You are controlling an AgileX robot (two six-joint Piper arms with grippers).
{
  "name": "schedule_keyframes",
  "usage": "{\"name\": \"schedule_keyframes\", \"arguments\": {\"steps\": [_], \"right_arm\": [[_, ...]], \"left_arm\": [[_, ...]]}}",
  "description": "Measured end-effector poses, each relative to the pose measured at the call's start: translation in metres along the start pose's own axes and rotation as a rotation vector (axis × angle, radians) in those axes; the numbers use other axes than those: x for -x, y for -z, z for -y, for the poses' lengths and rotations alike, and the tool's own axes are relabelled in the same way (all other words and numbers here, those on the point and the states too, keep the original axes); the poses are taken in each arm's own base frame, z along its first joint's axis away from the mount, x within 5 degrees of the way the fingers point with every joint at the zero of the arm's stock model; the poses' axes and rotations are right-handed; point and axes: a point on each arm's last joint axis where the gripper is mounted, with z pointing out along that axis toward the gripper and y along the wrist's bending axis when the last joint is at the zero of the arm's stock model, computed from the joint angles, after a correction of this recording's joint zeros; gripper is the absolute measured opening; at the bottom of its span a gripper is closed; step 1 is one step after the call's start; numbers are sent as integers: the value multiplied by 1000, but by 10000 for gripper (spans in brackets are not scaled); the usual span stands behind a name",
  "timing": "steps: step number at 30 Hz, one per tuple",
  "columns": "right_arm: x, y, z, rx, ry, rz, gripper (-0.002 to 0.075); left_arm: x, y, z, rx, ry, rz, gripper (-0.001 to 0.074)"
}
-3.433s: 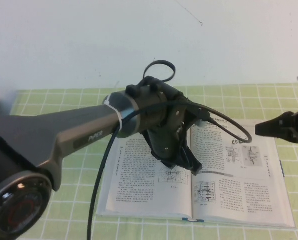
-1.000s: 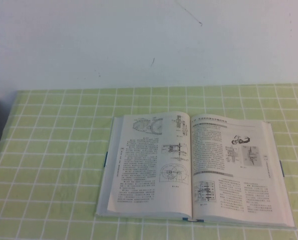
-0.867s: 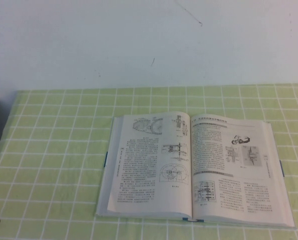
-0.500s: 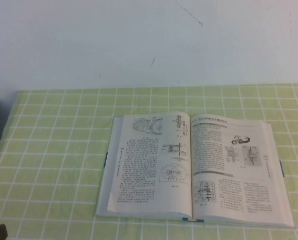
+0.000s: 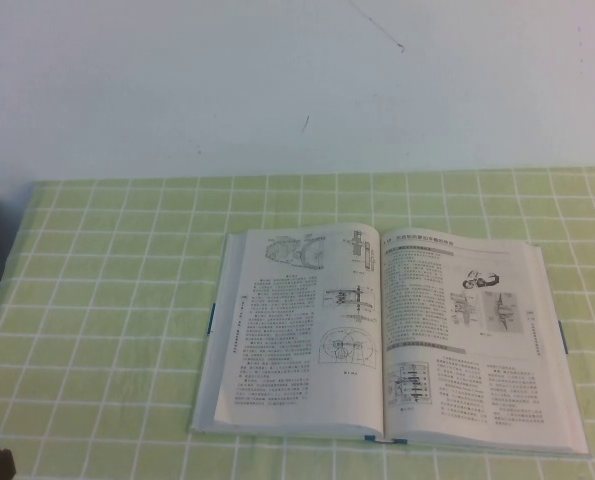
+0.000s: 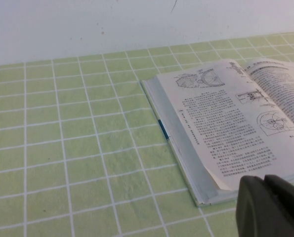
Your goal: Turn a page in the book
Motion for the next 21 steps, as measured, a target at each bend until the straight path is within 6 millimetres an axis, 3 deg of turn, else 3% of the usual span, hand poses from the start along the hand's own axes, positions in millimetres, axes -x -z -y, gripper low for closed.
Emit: {"name": "schedule_keyframes", "arguments": {"steps": [7,11,15,21], "right_arm": [[-36,21,-5,-79,-50,-113,-2],[-76,33,-18,-73,-183,-281,-2],[-113,43,-28,-109,-195,-358,-2],[-121,53,-32,-117,-189,-360,-2]], "left_arm": [[0,0,0,0,0,0,-3],[0,0,0,0,0,0,-3],[0,0,0,0,0,0,-3],[0,0,0,0,0,0,-3]]}}
